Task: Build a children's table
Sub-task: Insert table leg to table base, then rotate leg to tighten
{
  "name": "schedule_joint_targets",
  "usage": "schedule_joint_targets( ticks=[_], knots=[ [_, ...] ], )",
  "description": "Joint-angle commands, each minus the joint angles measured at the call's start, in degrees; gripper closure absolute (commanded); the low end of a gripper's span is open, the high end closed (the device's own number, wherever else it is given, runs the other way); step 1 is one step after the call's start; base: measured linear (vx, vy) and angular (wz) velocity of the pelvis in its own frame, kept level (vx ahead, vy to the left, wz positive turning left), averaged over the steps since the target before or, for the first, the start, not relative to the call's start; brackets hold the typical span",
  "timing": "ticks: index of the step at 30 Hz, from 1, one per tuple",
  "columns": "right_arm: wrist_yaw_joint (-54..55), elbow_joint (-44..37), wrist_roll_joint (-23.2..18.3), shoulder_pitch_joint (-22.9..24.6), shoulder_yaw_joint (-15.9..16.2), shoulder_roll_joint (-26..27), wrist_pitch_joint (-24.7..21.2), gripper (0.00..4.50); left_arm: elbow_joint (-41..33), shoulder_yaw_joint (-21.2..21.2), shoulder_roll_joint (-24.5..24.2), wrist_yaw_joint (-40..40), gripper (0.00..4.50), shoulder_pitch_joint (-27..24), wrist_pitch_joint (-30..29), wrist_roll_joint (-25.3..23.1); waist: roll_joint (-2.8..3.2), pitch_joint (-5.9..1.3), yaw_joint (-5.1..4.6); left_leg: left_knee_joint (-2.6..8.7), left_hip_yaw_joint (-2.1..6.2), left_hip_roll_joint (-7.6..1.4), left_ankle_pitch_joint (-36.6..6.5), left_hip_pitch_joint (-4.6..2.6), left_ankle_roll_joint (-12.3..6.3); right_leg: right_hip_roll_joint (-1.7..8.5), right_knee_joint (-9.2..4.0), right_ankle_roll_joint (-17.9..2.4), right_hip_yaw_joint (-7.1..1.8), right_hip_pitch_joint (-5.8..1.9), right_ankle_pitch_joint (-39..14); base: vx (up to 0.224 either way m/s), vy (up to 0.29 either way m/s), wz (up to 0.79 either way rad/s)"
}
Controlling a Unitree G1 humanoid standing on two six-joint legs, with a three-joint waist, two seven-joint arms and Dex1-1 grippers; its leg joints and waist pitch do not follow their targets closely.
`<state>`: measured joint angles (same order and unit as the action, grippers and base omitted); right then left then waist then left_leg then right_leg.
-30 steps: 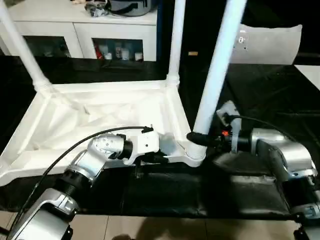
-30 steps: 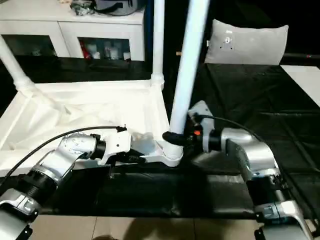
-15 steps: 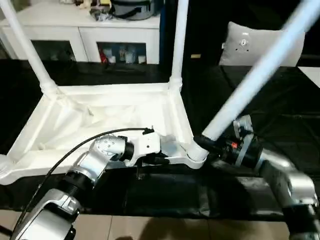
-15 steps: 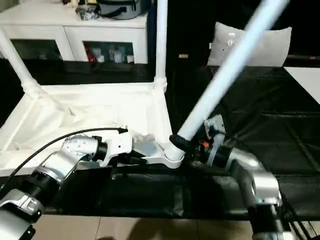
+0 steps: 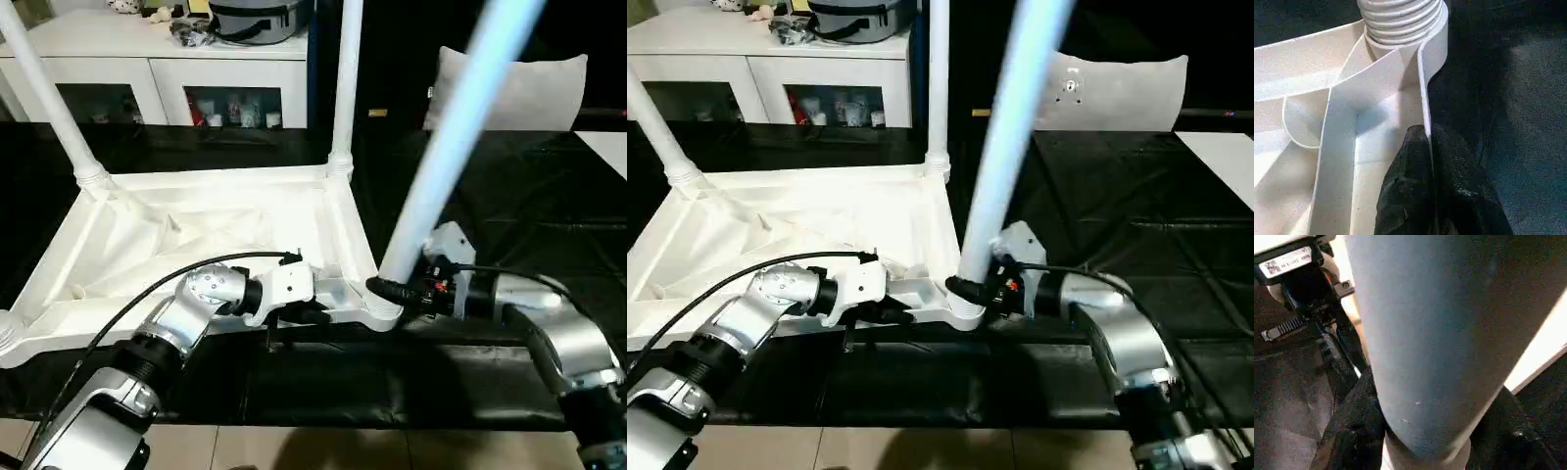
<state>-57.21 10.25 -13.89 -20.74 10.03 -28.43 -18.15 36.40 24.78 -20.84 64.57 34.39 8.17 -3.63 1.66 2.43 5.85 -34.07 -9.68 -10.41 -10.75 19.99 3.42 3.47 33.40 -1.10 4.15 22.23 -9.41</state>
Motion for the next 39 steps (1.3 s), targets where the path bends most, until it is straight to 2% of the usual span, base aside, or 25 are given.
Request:
schedule_joint_targets(
  ticks=[1, 3, 6, 7, 14, 17, 19, 20, 21, 23, 24, 25, 26, 27, 28, 29, 30, 31, 32, 33, 34, 35, 36, 37, 39],
  knots=[
    [-3.24, 5.14, 3.44, 1.38, 5.4, -1.3, -3.28, 2.62, 0.96, 0.15, -1.85, 0.42, 4.5, 2.75, 1.64, -2.24, -0.56, -2.83, 0.02, 4.63, 1.19, -2.55, -18.82, -0.5, -1.48, 5.12, -5.49, -5.94, -2.41, -1.68, -29.69, 0.0, 0.0, 0.0],
    [-4.13, 7.03, 4.03, 0.19, 6.02, -1.12, -3.0, 2.62, 1.52, 0.1, -1.91, 0.48, 4.5, 3.35, 1.8, -2.36, -0.31, -2.84, 0.1, 4.64, 1.12, -2.63, -18.3, -0.49, -1.5, 5.13, -5.39, -6.53, -2.47, -1.69, -28.5, 0.0, 0.0, 0.0],
    [-4.44, 8.51, 4.31, -0.54, 6.26, -0.96, -2.38, 2.62, 1.73, 0.07, -1.9, 0.58, 4.5, 3.57, 1.84, -2.39, -0.52, -2.82, 0.11, 4.73, 1.12, -2.67, -18.13, -0.43, -1.39, 5.19, -5.29, -6.71, -2.44, -1.83, -28.52, 0.0, 0.0, 0.0],
    [-4.85, 9.36, 4.22, -0.98, 6.42, -0.85, -2.04, 2.62, 2.01, 0.05, -1.9, 0.7, 4.5, 3.79, 2.07, -2.5, -0.77, -2.88, 0.16, 4.69, 1.11, -2.73, -17.8, -0.53, -1.4, 5.3, -5.26, -6.76, -2.47, -1.78, -28.79, 0.0, 0.0, 0.0],
    [-3.01, 9.09, 3.08, -0.89, 5.08, 0.65, -2.53, 2.62, 1.78, -0.87, -1.6, 0.28, 4.5, 3.4, 0.31, -1.72, -0.64, -2.69, -0.03, 4.82, 1.18, -2.69, -19.27, -0.64, -0.93, 5.31, -5.56, -6.2, -2.43, -1.63, -30.98, 0.0, 0.0, 0.0],
    [2.71, 8.4, 3.47, -0.39, 3.46, 2.73, -3.99, 2.62, -0.75, -1.84, -0.93, -2.05, 4.5, 1.94, -5.21, -1.23, -0.29, -2.38, -0.48, 4.89, 1.43, -2.5, -22.09, -0.97, -0.07, 5.27, -6.12, -4.96, -2.14, -1.22, -35.14, 0.0, 0.0, 0.0],
    [11.54, 6.83, 4.8, 0.21, 1.56, 5.91, -7.74, 2.62, -5.95, -3.58, 0.84, -5.48, 4.5, -0.76, -14.78, 0.21, -0.26, -2.19, -1.2, 5.19, 1.71, -2.59, -23.5, -0.97, 1.03, 5.21, -5.98, -4.82, -1.94, -1.32, -36.17, 0.0, 0.0, 0.0],
    [14.74, 6.49, 5.27, 0.15, 0.82, 7.19, -9.85, 2.62, -7.76, -3.67, 1.56, -6.64, 4.5, -1.62, -17.12, 0.15, -0.21, -1.88, -1.47, 5.18, 1.76, -2.39, -24.65, -1.04, 1.0, 5.15, -6.5, -4.1, -1.61, -1.08, -38.29, 0.0, 0.0, 0.0],
    [18.12, 6.45, 5.92, -0.04, 0.01, 8.46, -11.68, 2.62, -9.5, -3.77, 2.46, -8.11, 4.5, -2.43, -19.32, 0.01, -0.18, -1.68, -2.08, 5.03, 2.03, -2.05, -27.13, -1.47, 1.35, 5.03, -7.23, -2.33, -0.94, -0.85, -41.94, 0.0, 0.0, 0.0],
    [20.35, 6.5, 6.38, -0.2, -0.53, 9.3, -12.85, 2.62, -10.59, -3.81, 3.04, -9.06, 4.5, -2.93, -20.63, -0.11, 0.04, -1.46, -3.39, 4.48, 2.26, -1.64, -31.4, -2.45, 1.53, 4.62, -8.67, -0.04, 0.77, -0.33, -44.92, 0.0, 0.0, 0.0],
    [26.71, 7.78, 7.1, -1.61, -2.48, 12.19, -15.07, 2.62, -13.17, -4.18, 6.03, -12.88, 4.5, -3.65, -24.59, -0.36, 0.8, -1.29, -4.59, 4.34, 2.57, -1.95, -35.9, -3.69, 1.37, 4.16, -9.79, 1.2, 3.2, -0.48, -43.48, 0.0, 0.0, 0.0],
    [27.67, 8.01, 7.18, -1.87, -2.77, 12.66, -15.32, 2.62, -13.59, -4.26, 6.59, -13.59, 4.5, -3.74, -25.32, -0.41, 2.31, -0.82, -5.53, 6.89, 3.89, -3.92, -43.76, -2.39, 1.8, 3.53, -8.07, 0.85, 5.31, -2.99, -36.23, -0.06, 0.071, -0.11],
    [31.09, 8.95, 7.25, -3.01, -3.87, 14.52, -16.31, 2.62, -15.25, -4.28, 8.84, -15.84, 4.5, -3.84, -27.51, -0.51, 2.89, -0.87, -4.8, 10.15, 4.67, -6.18, -48.69, 0.89, 2.41, 3.45, -0.58, -1.0, 3.47, -6.29, -26.31, -0.06, 0.071, -0.11],
    [33.92, 9.51, 7.29, -3.92, -4.65, 16.14, -17.33, 2.62, -17.2, -4.12, 10.77, -17.65, 4.5, -4.01, -29.63, -0.83, 1.8, -1.15, -2.14, 13.25, 1.78, -5.94, -52.18, 1.06, 1.85, 2.33, 6.07, -2.42, 0.13, -4.76, -11.53, -0.066, 0.038, 0.05],
    [34.71, 9.53, 7.32, -4.16, -4.79, 16.67, -17.79, 2.62, -18.12, -3.93, 11.35, -18.13, 4.5, -4.1, -30.39, -1.13, 1.8, -1.15, -2.14, 13.25, 1.78, -5.94, -52.18, 1.06, 1.85, 2.33, 6.07, -2.42, 0.13, -4.76, -11.53, 0.032, -0.058, 0.05],
    [35.47, 9.4, 7.37, -4.32, -4.87, 17.19, -18.37, 2.62, -19.24, -3.65, 11.84, -18.51, 4.5, -4.24, -31.2, -1.51, -2.07, -1.96, -2.32, 5.91, 2.66, -1.82, -36.97, -2.87, 3.49, 6.75, -2.31, -1.01, -3.19, -0.88, -37.71, 0.032, -0.058, 0.05],
    [36.07, 9.27, 7.62, -4.44, -4.68, 17.61, -18.98, 2.62, -19.89, -3.04, 11.9, -18.7, 4.5, -4.27, -31.58, -2.17, -2.66, -1.74, -2.13, -1.6, 2.44, 0.3, -18.41, -2.51, 1.45, 10.89, -7.76, -0.25, -3.21, 0.2, -58.35, 0.063, -0.076, -0.35],
    [36.41, 9.21, 7.74, -4.54, -4.53, 17.98, -19.41, 2.62, -20.03, -2.53, 11.78, -18.86, 4.5, -4.29, -31.41, -2.77, -1.05, -2.93, -0.74, 2.88, 3.48, -1.23, -7.05, 2.47, 1.26, 9.59, -4.88, -0.63, -2.56, -4.68, -46.41, 0.071, -0.021, -0.44],
    [36.74, 9.14, 7.74, -4.59, -4.41, 18.19, -19.74, 2.62, -20.11, -2.2, 11.63, -19.03, 4.5, -4.32, -31.38, -3.09, -1.0, -2.46, -0.78, 4.46, 3.36, -1.75, -6.24, 2.93, 1.52, 7.65, -4.35, -1.36, -1.86, -3.98, -38.23, 0.071, -0.021, -0.44],
    [37.27, 9.03, 7.89, -4.6, -4.36, 18.38, -20.24, 2.62, -20.37, -2.06, 11.3, -19.22, 4.5, -4.56, -31.59, -3.29, -0.35, -2.78, -0.82, 5.03, 3.24, -2.22, -8.79, 1.98, 2.27, 5.68, -2.97, -3.55, -1.54, -3.04, -24.52, 0.066, -0.023, -0.1],
    [37.41, 9.0, 7.94, -4.61, -4.39, 18.44, -20.35, 2.62, -20.49, -2.05, 11.26, -19.3, 4.5, -4.62, -31.73, -3.31, -0.08, -2.74, -0.95, 5.02, 3.02, -2.46, -11.76, 1.21, 2.41, 5.5, -2.94, -4.84, -1.8, -2.46, -22.2, 0.0, 0.0, 0.0],
    [37.63, 9.0, 8.0, -4.65, -4.53, 18.56, -20.47, 2.62, -20.57, -2.1, 10.56, -19.46, 4.5, -4.76, -31.66, -3.73, 0.04, -2.79, -1.1, 5.09, 2.81, -2.3, -14.48, 1.15, 2.7, 5.52, -2.83, -7.02, -2.01, -2.8, -19.48, 0.0, 0.0, 0.0],
    [37.91, 9.03, 8.01, -4.71, -4.81, 18.78, -20.65, 2.62, -20.8, -2.15, 9.84, -19.69, 4.5, -4.93, -31.82, -4.13, 0.0, -2.66, -1.0, 5.35, 2.69, -2.28, -16.03, 1.08, 2.67, 5.52, -3.12, -7.55, -1.97, -2.89, -19.48, 0.0, 0.0, 0.0],
    [38.21, 9.13, 7.92, -4.78, -5.19, 18.99, -20.92, 2.62, -21.26, -2.29, 9.3, -20.01, 4.5, -5.13, -32.37, -4.39, -0.34, -2.52, -1.02, 5.45, 2.61, -2.21, -17.1, 1.02, 2.51, 5.56, -3.27, -7.36, -1.97, -2.97, -20.69, 0.0, 0.0, 0.0],
    [38.47, 9.41, 7.79, -4.94, -5.47, 19.0, -21.12, 2.62, -21.58, -2.44, 8.97, -20.31, 4.5, -5.23, -32.81, -4.75, -0.32, -2.35, -0.96, 5.6, 2.46, -2.17, -18.11, 0.79, 2.21, 5.66, -3.75, -6.45, -2.01, -2.9, -23.85, 0.0, 0.0, 0.0]
  ],
)
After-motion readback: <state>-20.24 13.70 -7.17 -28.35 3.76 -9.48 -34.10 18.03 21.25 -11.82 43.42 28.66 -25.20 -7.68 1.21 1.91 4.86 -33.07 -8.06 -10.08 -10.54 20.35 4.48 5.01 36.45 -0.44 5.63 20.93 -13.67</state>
